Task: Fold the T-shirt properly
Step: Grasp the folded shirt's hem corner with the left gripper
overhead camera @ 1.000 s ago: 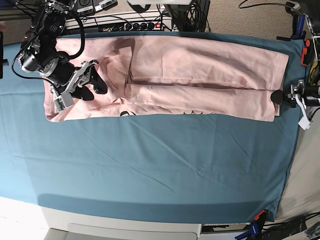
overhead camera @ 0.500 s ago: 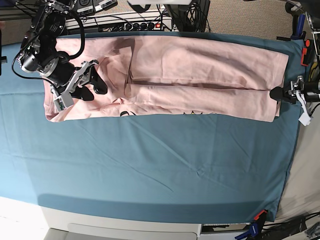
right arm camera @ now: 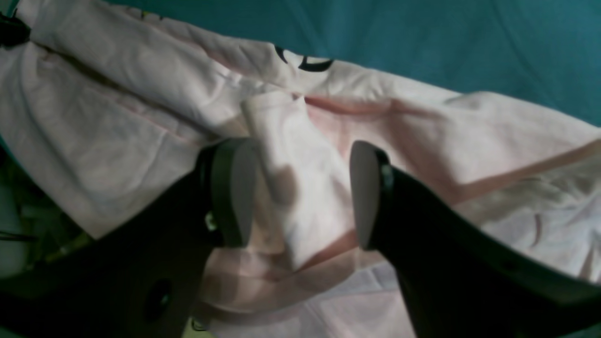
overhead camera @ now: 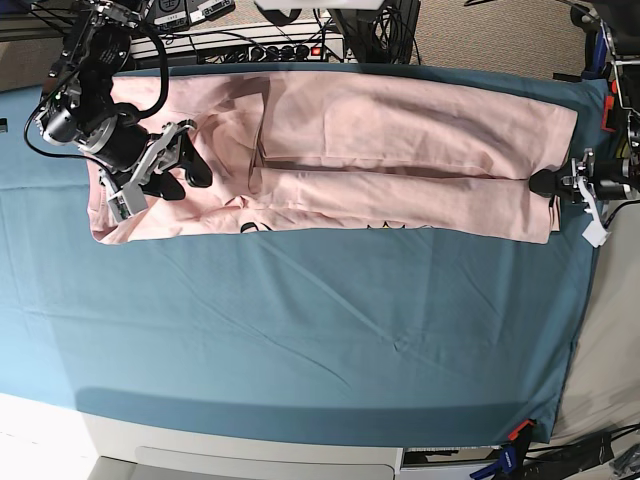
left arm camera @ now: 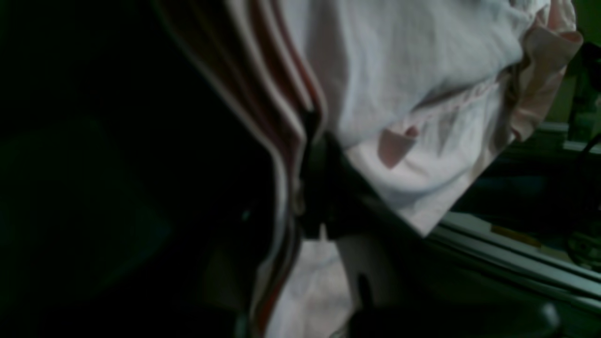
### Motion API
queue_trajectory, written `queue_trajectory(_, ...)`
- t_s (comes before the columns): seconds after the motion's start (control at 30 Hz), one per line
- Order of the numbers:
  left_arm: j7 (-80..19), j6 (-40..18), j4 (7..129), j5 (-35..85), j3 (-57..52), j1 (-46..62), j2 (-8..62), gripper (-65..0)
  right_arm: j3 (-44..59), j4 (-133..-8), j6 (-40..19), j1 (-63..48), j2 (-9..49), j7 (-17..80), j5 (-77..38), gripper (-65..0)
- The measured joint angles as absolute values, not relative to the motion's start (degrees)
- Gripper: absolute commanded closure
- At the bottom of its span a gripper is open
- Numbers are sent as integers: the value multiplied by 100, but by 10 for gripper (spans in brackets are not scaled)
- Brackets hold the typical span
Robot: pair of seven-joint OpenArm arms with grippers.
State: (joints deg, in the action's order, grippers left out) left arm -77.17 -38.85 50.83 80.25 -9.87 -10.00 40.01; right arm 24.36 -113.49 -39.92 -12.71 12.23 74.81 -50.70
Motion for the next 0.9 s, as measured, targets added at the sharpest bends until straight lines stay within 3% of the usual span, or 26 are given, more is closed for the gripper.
queue_trajectory(0.77,-7721,-3887,5083,8027,-987,-1000,4001,0,2436,-11349,-3992,-1271,1221,7474,-5033,-322)
queue_trajectory(0.9,-7850,-3885,5083,8156,-985,-1000,4001,0,2436,-11349,-3992,-1271,1221,7345,-4558,-322)
